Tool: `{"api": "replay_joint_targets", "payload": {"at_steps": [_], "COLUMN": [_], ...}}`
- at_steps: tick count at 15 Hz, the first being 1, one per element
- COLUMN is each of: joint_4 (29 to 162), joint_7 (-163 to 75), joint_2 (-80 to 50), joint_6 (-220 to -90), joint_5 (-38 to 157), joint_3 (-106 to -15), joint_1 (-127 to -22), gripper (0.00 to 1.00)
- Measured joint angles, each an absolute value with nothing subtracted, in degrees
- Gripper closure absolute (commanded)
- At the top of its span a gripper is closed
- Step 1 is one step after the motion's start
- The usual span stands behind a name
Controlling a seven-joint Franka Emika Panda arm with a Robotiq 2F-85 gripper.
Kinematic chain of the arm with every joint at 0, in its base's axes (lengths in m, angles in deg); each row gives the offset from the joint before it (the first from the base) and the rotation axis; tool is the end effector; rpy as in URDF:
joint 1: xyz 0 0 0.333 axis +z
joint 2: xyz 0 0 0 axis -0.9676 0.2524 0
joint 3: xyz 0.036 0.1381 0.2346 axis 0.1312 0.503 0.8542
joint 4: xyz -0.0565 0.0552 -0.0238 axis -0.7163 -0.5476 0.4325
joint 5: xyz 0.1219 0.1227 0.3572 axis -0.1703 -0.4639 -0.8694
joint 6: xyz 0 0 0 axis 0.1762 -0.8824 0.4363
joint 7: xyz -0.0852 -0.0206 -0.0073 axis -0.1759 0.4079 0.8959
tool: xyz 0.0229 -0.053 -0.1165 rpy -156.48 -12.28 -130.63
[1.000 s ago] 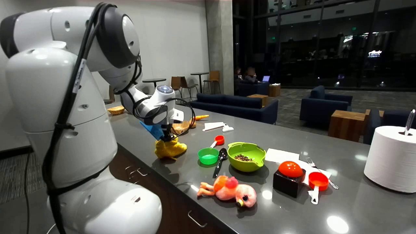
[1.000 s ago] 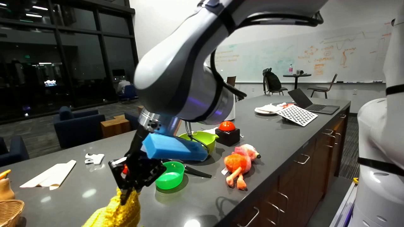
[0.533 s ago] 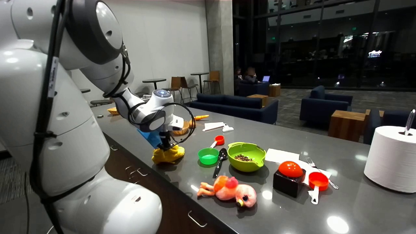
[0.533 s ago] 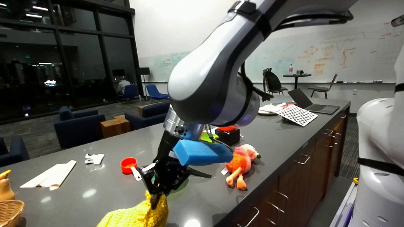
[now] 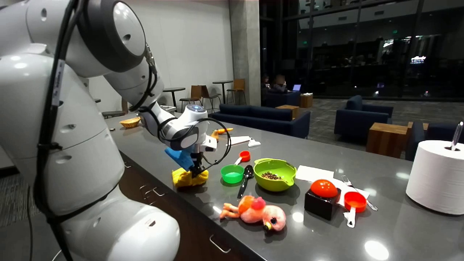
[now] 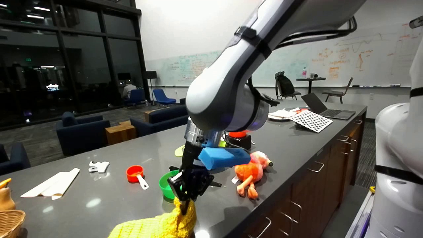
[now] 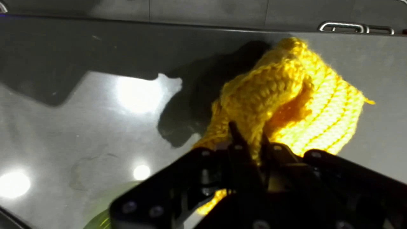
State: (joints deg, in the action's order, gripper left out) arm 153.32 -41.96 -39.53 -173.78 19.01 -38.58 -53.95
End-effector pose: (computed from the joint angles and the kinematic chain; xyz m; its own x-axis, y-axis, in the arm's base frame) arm 0.3645 0.2737 0.2477 0.9944 0.0570 0.0889 0.0845 -0.9343 -0.3462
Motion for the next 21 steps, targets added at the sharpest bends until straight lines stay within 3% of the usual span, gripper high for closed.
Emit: {"api": "replay_joint_targets", "payload": {"at_steps": [3,4,6,15,21], "joint_4": [152.11,151.45,149.71,138.74,130.11], "joint_7": [-41.52,-41.54,-42.0,-49.47,-58.82], "joint_2": [-36.91,-35.92,-33.84,-27.64,-27.27], "joint_6": [-170.48,-169.31,-166.54,-151.19,-140.35], "joint_5": [23.13,24.67,27.89,40.21,43.47], "joint_3": [-40.4,-40.81,-41.27,-41.41,-39.67], "joint_1": [-55.87,-56.52,-57.69,-58.92,-57.29], "gripper": [0.98,0.66,0.61,0.02,0.0]}}
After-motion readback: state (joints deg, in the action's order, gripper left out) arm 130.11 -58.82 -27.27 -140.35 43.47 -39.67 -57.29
